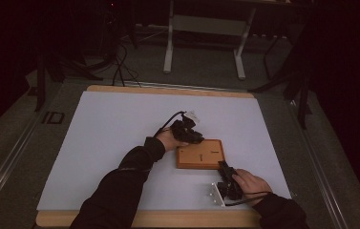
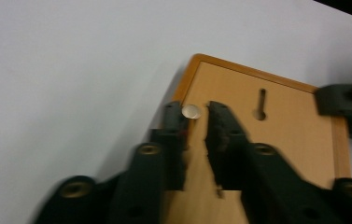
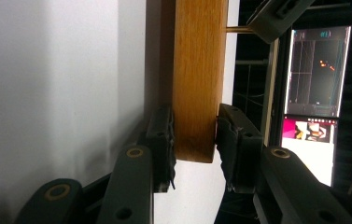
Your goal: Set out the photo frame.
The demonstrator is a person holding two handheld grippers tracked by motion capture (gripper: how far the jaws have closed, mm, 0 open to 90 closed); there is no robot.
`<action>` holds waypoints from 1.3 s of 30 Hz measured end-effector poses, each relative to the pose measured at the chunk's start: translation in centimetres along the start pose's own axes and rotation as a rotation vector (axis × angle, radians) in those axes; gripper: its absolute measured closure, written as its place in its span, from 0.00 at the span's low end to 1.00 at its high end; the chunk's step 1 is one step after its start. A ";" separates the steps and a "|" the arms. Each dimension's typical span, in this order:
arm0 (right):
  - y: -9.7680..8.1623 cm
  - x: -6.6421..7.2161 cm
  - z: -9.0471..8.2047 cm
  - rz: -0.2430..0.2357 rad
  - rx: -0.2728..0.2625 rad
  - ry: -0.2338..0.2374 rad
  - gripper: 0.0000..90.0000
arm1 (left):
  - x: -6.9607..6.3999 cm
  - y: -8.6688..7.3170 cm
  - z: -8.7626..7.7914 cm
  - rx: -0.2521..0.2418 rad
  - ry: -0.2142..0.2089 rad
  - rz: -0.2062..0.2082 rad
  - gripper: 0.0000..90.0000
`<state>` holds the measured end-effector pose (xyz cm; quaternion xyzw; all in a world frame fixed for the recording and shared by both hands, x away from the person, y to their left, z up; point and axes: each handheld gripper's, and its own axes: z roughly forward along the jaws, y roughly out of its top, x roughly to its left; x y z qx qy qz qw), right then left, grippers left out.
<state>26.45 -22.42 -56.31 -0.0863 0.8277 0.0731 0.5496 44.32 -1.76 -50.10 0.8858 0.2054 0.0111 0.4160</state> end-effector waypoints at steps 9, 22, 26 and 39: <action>-0.4 -0.6 -0.1 0.010 -0.027 0.026 0.75 | -1.7 -0.5 -3.5 -0.083 0.031 0.026 0.38; -0.7 -4.2 -0.2 0.057 -0.055 0.141 0.76 | -4.6 -3.0 -7.8 -0.170 0.050 0.082 0.12; -0.9 -5.0 -0.1 0.061 -0.064 0.167 0.76 | -5.1 -3.5 -8.7 -0.173 0.055 0.086 0.12; -1.1 -8.3 0.6 0.101 -0.068 0.301 0.76 | -5.8 -6.0 -11.2 -0.193 0.072 0.060 0.12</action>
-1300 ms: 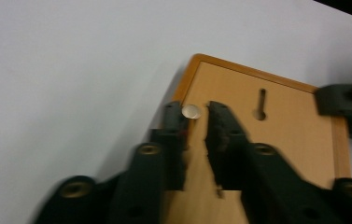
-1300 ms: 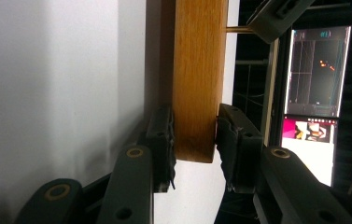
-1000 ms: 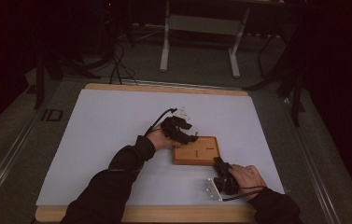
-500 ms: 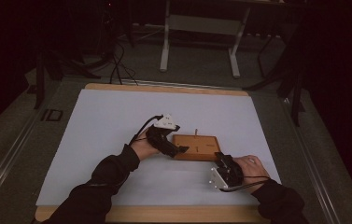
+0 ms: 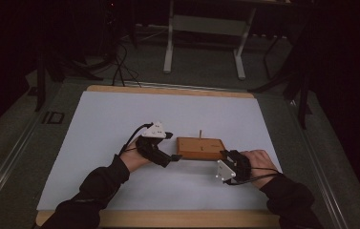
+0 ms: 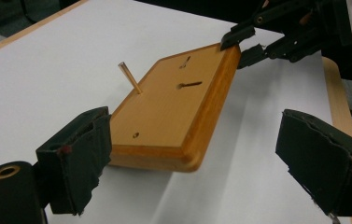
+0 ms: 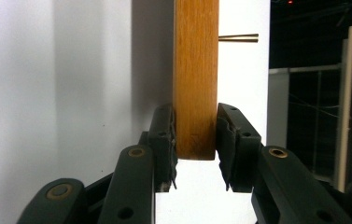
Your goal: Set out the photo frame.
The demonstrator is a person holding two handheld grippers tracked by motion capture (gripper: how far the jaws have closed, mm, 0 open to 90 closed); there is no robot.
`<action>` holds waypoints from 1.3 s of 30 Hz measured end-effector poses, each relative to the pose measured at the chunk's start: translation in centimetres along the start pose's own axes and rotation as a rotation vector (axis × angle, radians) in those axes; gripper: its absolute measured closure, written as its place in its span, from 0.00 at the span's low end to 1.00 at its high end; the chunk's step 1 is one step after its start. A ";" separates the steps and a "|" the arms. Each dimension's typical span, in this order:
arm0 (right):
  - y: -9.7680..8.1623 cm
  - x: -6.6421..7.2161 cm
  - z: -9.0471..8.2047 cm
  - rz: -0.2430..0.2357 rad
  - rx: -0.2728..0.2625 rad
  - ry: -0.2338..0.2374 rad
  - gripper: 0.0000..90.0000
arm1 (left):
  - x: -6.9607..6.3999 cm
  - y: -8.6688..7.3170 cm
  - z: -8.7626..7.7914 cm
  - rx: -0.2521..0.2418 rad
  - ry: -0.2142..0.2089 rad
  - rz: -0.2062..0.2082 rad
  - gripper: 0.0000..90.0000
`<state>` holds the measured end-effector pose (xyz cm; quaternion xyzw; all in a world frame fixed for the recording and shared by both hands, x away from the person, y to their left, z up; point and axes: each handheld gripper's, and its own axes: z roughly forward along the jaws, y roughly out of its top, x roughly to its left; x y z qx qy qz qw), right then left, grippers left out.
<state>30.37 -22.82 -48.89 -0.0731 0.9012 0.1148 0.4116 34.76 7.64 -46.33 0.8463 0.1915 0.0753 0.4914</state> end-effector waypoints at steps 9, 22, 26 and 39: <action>-0.3 -2.5 0.1 0.029 -0.019 0.090 0.76 | 0.1 -0.4 -0.1 -0.001 -0.004 -0.010 0.12; -0.7 -6.6 0.7 0.077 -0.030 0.191 0.78 | -0.3 -1.2 -0.3 0.005 -0.015 0.001 0.12; -0.9 -7.5 0.9 0.102 -0.034 0.229 0.77 | -0.4 -1.5 -0.3 0.008 -0.018 -0.009 0.12; -1.5 -10.3 2.1 0.192 -0.038 0.287 0.75 | -0.4 -2.6 -0.8 -0.008 -0.013 -0.026 0.12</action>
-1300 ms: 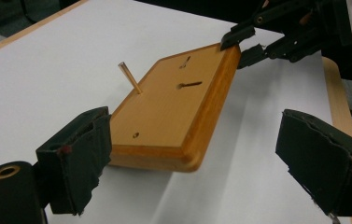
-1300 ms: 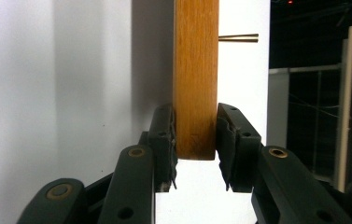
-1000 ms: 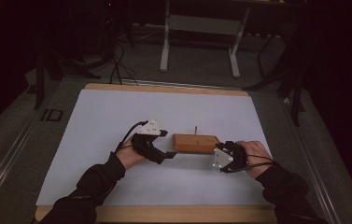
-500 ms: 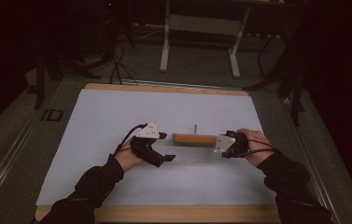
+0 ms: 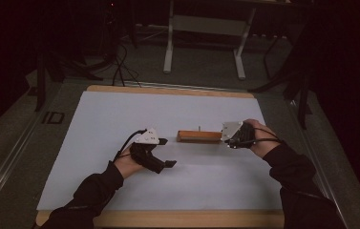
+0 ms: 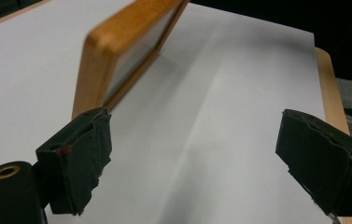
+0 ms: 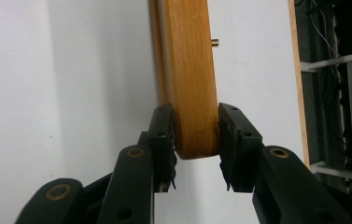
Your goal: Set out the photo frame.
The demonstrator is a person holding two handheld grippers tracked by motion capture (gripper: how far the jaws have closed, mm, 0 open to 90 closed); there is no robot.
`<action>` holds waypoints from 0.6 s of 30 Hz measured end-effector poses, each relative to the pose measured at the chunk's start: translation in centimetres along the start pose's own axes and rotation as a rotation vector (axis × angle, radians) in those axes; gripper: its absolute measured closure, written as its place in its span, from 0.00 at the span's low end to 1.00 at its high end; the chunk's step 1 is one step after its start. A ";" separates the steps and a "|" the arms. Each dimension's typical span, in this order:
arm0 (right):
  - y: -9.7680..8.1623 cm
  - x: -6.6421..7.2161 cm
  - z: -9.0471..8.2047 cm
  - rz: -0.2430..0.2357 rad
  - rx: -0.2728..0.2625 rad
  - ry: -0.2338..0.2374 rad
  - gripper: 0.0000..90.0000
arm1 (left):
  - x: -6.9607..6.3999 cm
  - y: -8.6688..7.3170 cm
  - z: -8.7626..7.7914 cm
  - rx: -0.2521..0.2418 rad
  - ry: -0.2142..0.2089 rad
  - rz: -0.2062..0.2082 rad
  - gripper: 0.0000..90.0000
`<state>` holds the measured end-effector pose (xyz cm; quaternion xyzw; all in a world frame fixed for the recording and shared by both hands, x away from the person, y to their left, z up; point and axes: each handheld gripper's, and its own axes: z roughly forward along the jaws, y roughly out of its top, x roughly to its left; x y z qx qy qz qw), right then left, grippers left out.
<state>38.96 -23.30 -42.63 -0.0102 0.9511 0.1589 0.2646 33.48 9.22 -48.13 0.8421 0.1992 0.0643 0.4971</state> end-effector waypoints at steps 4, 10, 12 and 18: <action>0.0 -1.3 0.4 0.042 -0.003 0.017 0.74 | -0.3 -0.5 0.1 -0.018 0.006 0.014 0.12; 0.0 -2.4 0.9 0.078 -0.004 0.026 0.73 | -0.6 -0.9 0.0 -0.053 0.013 0.022 0.12; -0.1 -2.9 1.1 0.091 -0.008 0.037 0.73 | -0.6 -1.0 0.0 -0.062 0.019 0.018 0.12; 0.2 -4.1 1.8 0.135 0.005 0.050 0.72 | -0.6 -1.7 0.0 -0.076 0.007 -0.011 0.12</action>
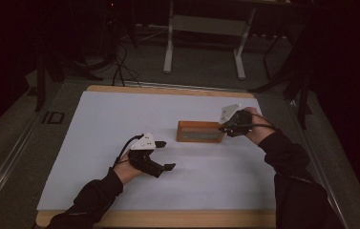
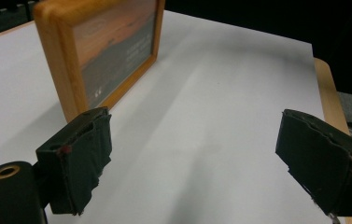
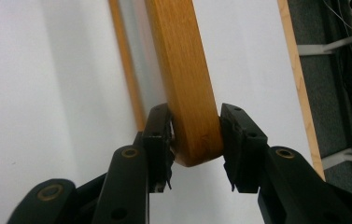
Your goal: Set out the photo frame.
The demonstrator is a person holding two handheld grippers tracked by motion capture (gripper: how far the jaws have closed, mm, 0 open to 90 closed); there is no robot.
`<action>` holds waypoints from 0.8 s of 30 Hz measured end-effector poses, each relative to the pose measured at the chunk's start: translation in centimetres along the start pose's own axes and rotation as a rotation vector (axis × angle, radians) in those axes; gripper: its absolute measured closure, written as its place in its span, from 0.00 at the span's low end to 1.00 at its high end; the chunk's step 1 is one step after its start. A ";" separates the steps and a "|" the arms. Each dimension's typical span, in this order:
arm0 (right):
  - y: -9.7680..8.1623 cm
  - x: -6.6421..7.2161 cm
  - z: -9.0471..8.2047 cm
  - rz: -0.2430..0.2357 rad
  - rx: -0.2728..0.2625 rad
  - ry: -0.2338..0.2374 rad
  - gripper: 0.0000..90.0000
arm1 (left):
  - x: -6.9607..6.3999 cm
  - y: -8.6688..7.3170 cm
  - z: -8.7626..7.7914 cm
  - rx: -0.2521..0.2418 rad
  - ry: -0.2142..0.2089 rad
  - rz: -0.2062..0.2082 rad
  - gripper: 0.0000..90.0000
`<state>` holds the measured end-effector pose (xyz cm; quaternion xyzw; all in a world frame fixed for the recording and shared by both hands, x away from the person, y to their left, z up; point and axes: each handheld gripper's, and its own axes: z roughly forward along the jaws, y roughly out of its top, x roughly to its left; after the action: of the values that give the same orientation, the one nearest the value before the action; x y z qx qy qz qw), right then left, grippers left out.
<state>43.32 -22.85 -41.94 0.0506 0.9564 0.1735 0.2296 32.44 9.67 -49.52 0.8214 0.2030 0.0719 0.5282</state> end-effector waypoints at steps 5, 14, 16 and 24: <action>0.2 -1.0 0.5 0.022 0.005 0.010 0.71 | 0.1 -0.6 0.2 0.000 0.002 -0.016 0.12; 0.4 -1.9 1.2 0.026 0.008 -0.002 0.68 | 0.4 -1.3 0.6 0.001 0.001 -0.030 0.12; 0.4 -2.1 1.3 0.028 0.002 -0.007 0.68 | 0.3 -1.3 0.7 0.000 0.000 -0.030 0.12; 0.2 -2.9 2.1 0.059 -0.008 -0.026 0.65 | 0.4 -1.5 0.8 0.001 -0.001 -0.038 0.12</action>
<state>46.87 -22.51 -42.40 0.0802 0.9508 0.1832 0.2368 32.68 9.72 -51.24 0.8177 0.2186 0.0614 0.5290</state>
